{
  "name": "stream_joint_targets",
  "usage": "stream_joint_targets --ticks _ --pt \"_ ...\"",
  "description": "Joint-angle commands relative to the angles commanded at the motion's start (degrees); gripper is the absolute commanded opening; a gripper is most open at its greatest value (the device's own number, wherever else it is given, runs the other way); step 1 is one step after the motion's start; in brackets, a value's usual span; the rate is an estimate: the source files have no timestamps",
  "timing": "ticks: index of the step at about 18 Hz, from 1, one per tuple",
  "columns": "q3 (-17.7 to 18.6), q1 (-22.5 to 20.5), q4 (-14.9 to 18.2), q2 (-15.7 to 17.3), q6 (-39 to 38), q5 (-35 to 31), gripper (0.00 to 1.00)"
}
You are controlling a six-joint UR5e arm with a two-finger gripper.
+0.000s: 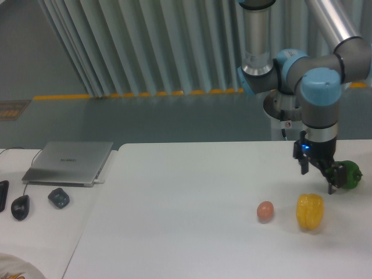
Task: Place the yellow pepper in a basket
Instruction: 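Position the open gripper above the yellow pepper and lower it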
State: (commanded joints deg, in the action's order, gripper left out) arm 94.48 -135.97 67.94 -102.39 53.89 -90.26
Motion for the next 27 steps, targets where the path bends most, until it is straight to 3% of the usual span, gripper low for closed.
stream_joint_targets --ticks 3,5,8,27 --pt "0.88 0.0 -0.09 -0.35 -5.26 0.0 1.0" --pt "1.4 0.0 -2.88 -2.54 -12.99 -0.17 1.0" --pt "1.93 0.88 -4.74 -4.13 -17.58 -0.26 1.0" --pt "2.02 1.93 -5.45 -6.76 -19.44 -0.7 1.0"
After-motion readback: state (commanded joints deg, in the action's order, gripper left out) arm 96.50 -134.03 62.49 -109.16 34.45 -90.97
